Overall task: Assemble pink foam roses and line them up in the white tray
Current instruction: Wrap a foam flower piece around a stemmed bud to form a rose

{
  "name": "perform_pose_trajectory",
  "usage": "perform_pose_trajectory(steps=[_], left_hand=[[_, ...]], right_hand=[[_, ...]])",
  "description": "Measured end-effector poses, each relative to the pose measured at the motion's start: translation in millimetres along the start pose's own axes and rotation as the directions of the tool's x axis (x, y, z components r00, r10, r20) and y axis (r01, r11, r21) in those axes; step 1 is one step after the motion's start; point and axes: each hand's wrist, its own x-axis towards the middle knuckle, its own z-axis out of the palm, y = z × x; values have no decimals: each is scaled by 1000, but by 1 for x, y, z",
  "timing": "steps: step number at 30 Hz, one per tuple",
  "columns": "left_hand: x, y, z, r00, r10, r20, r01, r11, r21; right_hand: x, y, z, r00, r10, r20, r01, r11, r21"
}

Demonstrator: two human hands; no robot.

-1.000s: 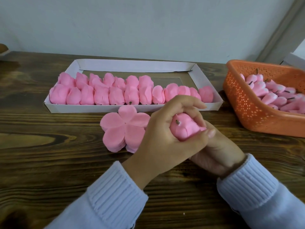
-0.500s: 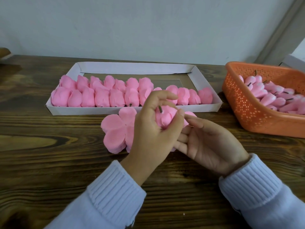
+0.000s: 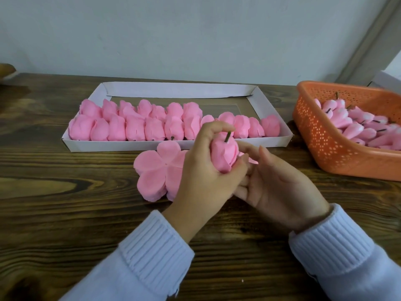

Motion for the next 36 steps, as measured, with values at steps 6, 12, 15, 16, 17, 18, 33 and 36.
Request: perform_pose_trajectory(steps=[6,12,15,16,17,18,33,36], left_hand=[[1,-2,-1,998,30,-49,-26,996,80],[-1,-4,1,980,-116,164,104,991,82],[-3,-2,2,961,-134,243,114,989,95],[-4,-2,3,957,-130,260,110,990,91],[-5,-2,3,954,-124,272,103,990,92],[-5,-2,3,952,-119,281,94,990,101],[-5,1,2,972,55,230,-77,993,88],[-2,3,0,983,176,59,-180,981,78]], right_hand=[[1,6,0,925,-322,-201,228,895,-384],[-2,6,-4,854,-504,-133,316,704,-636],[-2,6,-3,857,-511,-70,321,635,-702],[-2,7,-4,851,-523,-45,340,615,-711],[-2,8,-5,841,-541,-24,363,595,-717],[-2,8,-5,831,-557,-12,382,586,-715],[0,-1,-7,574,-768,-286,498,604,-622],[1,3,-7,582,-770,-264,470,583,-663]])
